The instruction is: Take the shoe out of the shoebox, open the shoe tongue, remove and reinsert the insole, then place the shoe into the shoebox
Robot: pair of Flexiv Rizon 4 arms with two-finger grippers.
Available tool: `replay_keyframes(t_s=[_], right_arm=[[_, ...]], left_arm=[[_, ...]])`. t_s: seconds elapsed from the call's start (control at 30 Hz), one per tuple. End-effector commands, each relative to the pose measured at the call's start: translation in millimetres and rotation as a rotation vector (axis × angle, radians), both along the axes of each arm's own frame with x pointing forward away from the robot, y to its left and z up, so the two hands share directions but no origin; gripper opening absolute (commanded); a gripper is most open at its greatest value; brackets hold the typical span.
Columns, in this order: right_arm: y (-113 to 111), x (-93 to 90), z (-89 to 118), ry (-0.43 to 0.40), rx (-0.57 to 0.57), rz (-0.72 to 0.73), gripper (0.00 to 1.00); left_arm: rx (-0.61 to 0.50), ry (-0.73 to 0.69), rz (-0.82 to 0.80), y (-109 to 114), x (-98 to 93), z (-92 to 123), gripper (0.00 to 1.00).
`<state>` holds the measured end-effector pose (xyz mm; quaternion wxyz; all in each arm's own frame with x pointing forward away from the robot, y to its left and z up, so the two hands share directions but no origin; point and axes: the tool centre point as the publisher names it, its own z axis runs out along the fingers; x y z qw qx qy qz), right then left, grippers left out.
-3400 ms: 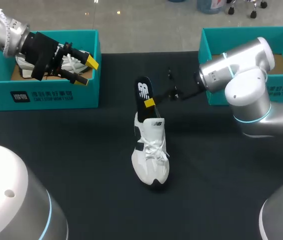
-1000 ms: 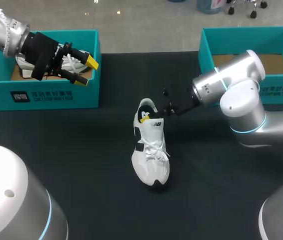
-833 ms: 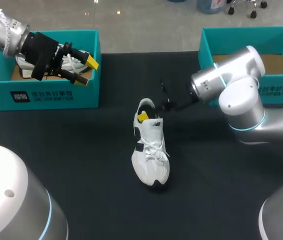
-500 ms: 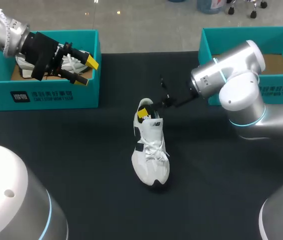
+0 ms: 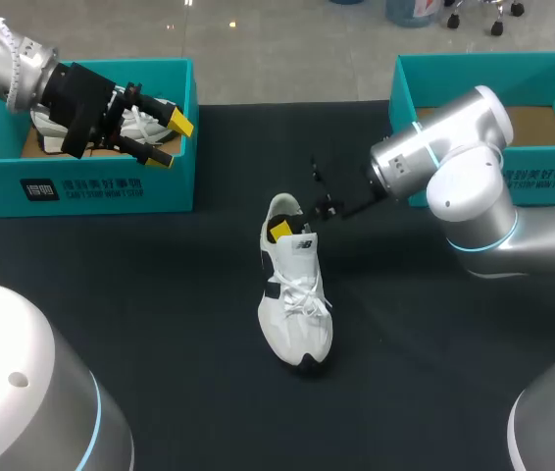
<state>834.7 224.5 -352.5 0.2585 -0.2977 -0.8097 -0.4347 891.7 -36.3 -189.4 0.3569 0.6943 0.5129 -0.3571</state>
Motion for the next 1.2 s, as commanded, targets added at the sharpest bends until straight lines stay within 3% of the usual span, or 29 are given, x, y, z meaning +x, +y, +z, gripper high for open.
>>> replay_keyframes(t_s=[0.03,0.2,0.27,0.37,0.43,0.57,0.87,1.2], right_arm=[[-0.4,-2.7,-2.4,0.005,-0.010,-0.009,0.00],[-0.7,2.6,2.3,-0.017,-0.011,-0.018,0.03],[0.0,5.0,5.0,-0.027,-0.015,-0.017,0.36],[1.5,8.6,11.7,-0.047,-0.017,-0.017,0.68],[2.4,11.0,16.5,-0.058,-0.018,-0.016,0.79],[3.0,16.4,22.8,-0.075,-0.024,-0.014,0.80],[4.1,25.0,40.2,-0.116,-0.042,-0.018,0.95],[3.2,27.6,57.9,-0.154,-0.054,-0.028,1.00]], left_arm=[[0.004,-0.001,0.001,0.3,-0.8,0.8,1.00],[0.004,-0.001,0.001,0.3,-0.8,0.8,1.00],[0.004,-0.001,0.001,0.3,-0.8,0.8,1.00],[0.004,-0.001,0.001,0.3,-0.8,0.8,1.00],[0.004,-0.001,0.001,0.3,-0.8,0.8,1.00],[0.004,-0.001,0.001,0.3,-0.8,0.8,1.00],[0.004,-0.001,0.001,0.3,-0.8,0.8,1.00],[0.004,-0.001,0.001,0.3,-0.8,0.8,1.00]])
